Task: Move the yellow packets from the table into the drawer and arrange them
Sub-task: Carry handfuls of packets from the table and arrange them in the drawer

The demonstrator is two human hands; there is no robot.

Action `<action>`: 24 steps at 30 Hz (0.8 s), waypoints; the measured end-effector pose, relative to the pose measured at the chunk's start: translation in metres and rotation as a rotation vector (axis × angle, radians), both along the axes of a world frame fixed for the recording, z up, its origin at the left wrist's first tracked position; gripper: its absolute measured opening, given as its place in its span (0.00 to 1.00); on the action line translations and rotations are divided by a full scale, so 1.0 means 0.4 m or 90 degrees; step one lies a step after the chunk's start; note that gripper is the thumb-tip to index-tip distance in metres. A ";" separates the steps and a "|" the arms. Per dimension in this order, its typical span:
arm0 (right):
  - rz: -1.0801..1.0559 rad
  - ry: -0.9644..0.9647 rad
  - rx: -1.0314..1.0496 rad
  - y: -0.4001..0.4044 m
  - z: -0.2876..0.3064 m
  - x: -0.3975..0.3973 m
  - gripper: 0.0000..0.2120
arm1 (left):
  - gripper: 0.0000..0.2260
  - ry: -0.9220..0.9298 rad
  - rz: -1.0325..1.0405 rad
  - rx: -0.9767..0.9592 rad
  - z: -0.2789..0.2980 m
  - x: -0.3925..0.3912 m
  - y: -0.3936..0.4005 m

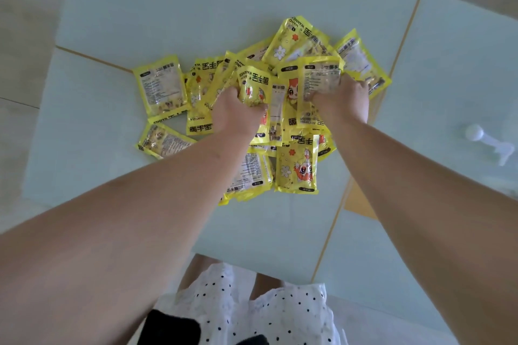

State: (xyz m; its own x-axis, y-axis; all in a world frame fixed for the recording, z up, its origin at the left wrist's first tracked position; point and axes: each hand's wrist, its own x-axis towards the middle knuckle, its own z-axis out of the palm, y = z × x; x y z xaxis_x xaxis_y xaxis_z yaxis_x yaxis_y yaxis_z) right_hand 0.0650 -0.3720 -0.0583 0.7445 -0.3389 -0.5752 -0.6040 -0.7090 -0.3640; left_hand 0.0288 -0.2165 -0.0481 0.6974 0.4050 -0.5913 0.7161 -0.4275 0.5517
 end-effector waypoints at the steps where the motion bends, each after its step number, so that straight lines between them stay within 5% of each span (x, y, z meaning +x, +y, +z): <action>1: -0.003 0.001 0.014 0.005 0.000 0.001 0.22 | 0.11 0.008 0.000 -0.005 0.000 -0.001 0.003; 8: -0.025 0.010 0.063 0.014 0.014 0.002 0.19 | 0.12 0.028 0.032 -0.043 0.002 -0.008 0.031; 14: -0.141 0.023 0.159 -0.004 0.040 -0.021 0.30 | 0.19 0.049 0.026 -0.034 0.031 -0.002 0.081; 19: -0.238 0.073 0.215 -0.050 0.072 -0.081 0.15 | 0.35 0.104 -0.061 -0.002 0.076 0.018 0.128; 24: -0.363 0.154 0.323 -0.075 0.074 -0.195 0.10 | 0.10 0.079 -0.114 0.020 0.103 0.028 0.123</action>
State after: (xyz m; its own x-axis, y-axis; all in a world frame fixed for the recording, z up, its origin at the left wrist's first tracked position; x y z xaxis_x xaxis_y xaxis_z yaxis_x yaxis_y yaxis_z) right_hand -0.0130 -0.4019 -0.0289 0.3700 -0.2840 -0.8845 -0.9270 -0.0498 -0.3718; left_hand 0.0398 -0.1674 -0.0070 0.6829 0.3011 -0.6656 0.6885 -0.5698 0.4487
